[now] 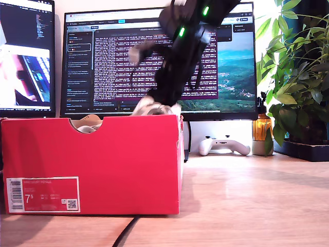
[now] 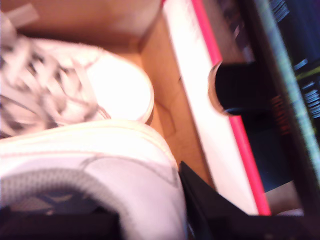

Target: Pack the white shoes by picking the first shoe and placing it inside the red shoebox, left side, then picking and rotating the second shoe and placing it in the shoebox

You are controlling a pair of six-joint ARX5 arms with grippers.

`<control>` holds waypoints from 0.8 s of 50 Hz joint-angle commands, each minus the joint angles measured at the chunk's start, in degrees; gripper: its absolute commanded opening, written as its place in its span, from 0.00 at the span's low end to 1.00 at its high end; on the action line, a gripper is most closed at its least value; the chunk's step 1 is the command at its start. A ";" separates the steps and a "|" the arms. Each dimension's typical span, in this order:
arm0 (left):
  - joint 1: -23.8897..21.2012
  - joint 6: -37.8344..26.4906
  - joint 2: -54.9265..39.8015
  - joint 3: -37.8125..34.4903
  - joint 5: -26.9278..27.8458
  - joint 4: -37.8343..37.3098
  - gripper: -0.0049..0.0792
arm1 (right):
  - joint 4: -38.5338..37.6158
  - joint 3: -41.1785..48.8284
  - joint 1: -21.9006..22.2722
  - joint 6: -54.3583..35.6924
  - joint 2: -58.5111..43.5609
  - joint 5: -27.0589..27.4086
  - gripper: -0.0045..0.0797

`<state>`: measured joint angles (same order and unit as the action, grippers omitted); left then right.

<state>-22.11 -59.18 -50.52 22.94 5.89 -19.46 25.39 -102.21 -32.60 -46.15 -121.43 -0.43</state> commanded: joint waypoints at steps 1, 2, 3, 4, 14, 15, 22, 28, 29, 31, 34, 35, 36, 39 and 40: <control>-0.17 -0.20 -0.48 -0.20 0.13 0.17 0.04 | 0.37 -0.81 -1.09 0.66 -1.07 -0.37 0.04; -0.17 -0.20 -0.48 -0.20 0.13 0.15 0.04 | 0.48 -0.81 -1.09 0.66 -1.14 -0.37 0.04; -0.17 -0.20 -0.48 -0.22 0.13 0.17 0.04 | 0.48 -0.81 -1.09 0.66 -1.18 -0.31 0.04; -0.17 -0.20 -0.48 -0.20 0.13 0.20 0.04 | 0.48 -0.81 -1.09 0.63 -1.22 -0.31 0.04; -0.17 -0.20 -0.48 -0.22 0.13 0.17 0.04 | 0.68 -0.90 -1.18 0.76 -1.20 0.85 0.10; -0.17 -0.20 -0.48 -0.20 0.13 0.17 0.04 | 0.70 -0.90 -1.27 0.81 -1.20 1.38 0.13; -0.17 -0.20 -0.48 -0.20 0.13 0.15 0.04 | 1.14 -0.90 -1.84 1.14 -1.20 4.90 0.38; -0.17 -0.20 -0.48 -0.22 0.13 0.15 0.04 | 1.16 -1.36 -2.38 1.55 -1.20 8.79 0.44; -0.17 -0.20 -0.48 -0.20 0.13 0.15 0.04 | 1.22 -1.55 -2.47 2.10 -1.20 9.18 0.44; -0.17 -0.20 -0.48 -0.20 0.13 0.15 0.04 | 1.25 -1.90 -2.69 3.10 -1.20 10.21 0.44; -0.17 -0.20 -0.48 -0.20 0.13 0.17 0.04 | 1.95 -2.71 -3.13 3.32 -1.20 11.52 0.44; -0.17 -0.20 -0.48 -0.20 0.13 0.17 0.04 | 2.19 -3.21 -3.34 3.37 -1.20 12.07 0.44; -0.17 -0.20 -0.48 -0.22 0.13 0.17 0.04 | 2.47 -3.65 -3.52 3.58 -1.20 12.83 0.44; -0.17 -0.20 -0.48 -0.20 0.13 0.17 0.04 | 3.69 -5.22 -4.20 4.76 -1.18 15.19 0.43; -0.17 -0.20 -0.48 -0.20 0.13 0.17 0.04 | 4.42 -5.90 -4.42 5.16 -1.18 15.85 0.43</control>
<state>-22.11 -59.18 -50.52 22.94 5.89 -19.44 29.39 -105.32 -36.14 -42.00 -121.47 14.22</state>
